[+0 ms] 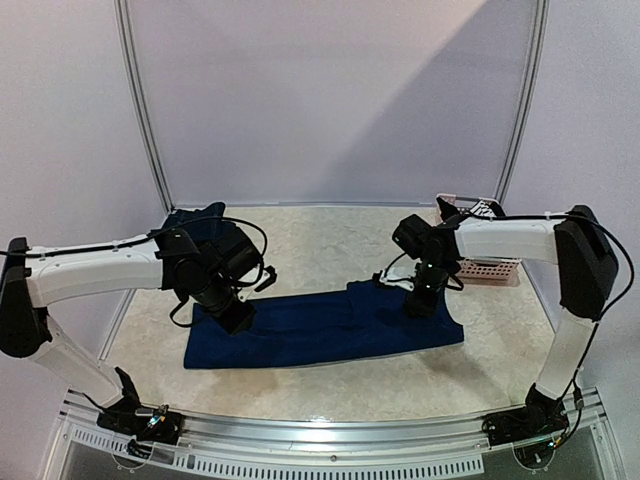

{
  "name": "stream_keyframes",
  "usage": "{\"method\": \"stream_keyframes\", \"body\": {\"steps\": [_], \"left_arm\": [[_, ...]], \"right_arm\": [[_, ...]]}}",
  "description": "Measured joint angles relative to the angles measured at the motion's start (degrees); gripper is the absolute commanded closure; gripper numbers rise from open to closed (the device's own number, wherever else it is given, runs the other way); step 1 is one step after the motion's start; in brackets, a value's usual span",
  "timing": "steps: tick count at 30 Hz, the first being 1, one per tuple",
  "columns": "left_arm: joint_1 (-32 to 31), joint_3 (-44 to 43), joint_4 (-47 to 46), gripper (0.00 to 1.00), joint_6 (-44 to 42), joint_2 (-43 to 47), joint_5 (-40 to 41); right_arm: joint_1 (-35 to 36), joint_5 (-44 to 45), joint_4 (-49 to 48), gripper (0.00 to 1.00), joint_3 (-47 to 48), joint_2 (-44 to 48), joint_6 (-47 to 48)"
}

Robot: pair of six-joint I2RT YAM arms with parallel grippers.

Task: Fold and stack the mixed laundry pile
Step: Rotate the rectangle-folded T-shirt at the center of the board.

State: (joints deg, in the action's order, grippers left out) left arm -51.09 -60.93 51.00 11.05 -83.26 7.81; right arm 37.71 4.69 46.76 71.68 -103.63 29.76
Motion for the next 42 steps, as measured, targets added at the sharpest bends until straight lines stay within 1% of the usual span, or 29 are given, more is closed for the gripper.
{"method": "stream_keyframes", "body": {"steps": [6,9,13,14,16,19,22,24,26,28,30,32,34,37,41,42], "left_arm": [[0.0,2.21,-0.92,0.73,2.4,4.31,0.0],[0.0,2.86,-0.98,0.73,3.21,6.43,0.09],[0.0,3.72,-0.96,0.73,4.04,9.49,0.0],[-0.02,3.96,-0.92,0.73,4.2,10.4,-0.13],[-0.09,4.44,-1.01,0.72,4.48,12.17,-0.39],[-0.26,4.9,-1.25,0.71,5.07,14.27,-1.27],[-0.66,4.9,-1.86,0.7,5.79,14.1,-2.08],[-1.25,4.7,-1.79,0.7,6.4,12.98,-2.47],[-2.1,4.44,-1.79,0.69,7.21,10.78,-2.71],[-2.82,4.44,-1.79,0.69,8.02,8.44,-2.89],[-3.54,4.63,-2.05,0.69,8.98,5.68,-3.06],[-4.13,4.92,-2.25,0.69,9.7,2.86,-3.17],[-4.79,5.29,-2.38,0.7,10.27,-0.61,-3.15],[-5.42,5.7,-2.82,0.73,10.8,-5.11,-3.15],[-5.77,5.84,-3.67,0.79,11.67,-9.79,-2.38],[-5.79,5.84,-3.72,0.82,11.76,-10.71,-2.01]], "right_arm": [[-0.35,2.25,1.73,0.59,9.35,-11.65,-2.05],[-0.55,2.58,4.76,0.61,17.0,-17.38,-0.48],[-0.63,4.09,7.58,0.62,30.32,-25.7,3.69],[-0.63,4.63,8.04,0.61,34.6,-28.24,5.03],[-0.66,6.12,7.93,0.53,42.82,-33.14,7.58],[-0.72,9.77,3.67,0.48,55.36,-41.05,12.37],[-0.87,12.81,-1.7,0.43,64.39,-47.04,16.74],[-1.03,13.51,-3.43,0.41,66.97,-48.63,18.05],[-1.2,13.31,-3.58,0.38,66.73,-48.33,18.34],[-1.38,12.31,-4.09,0.35,62.69,-45.31,17.44],[-1.42,10.78,-4.24,0.32,55.28,-39.3,15.87],[-1.49,8.57,-4.37,0.32,45.33,-30.01,13.64],[-1.62,6.56,-4.79,0.32,37.83,-20.63,11.08],[-1.88,2.8,-5.77,0.32,30.64,-8.7,6.64],[-2.71,-1.92,-8.28,0.33,21.94,0.02,1.4],[-3.17,-4.04,-8.74,0.33,14.84,0.44,-1.22]]}}
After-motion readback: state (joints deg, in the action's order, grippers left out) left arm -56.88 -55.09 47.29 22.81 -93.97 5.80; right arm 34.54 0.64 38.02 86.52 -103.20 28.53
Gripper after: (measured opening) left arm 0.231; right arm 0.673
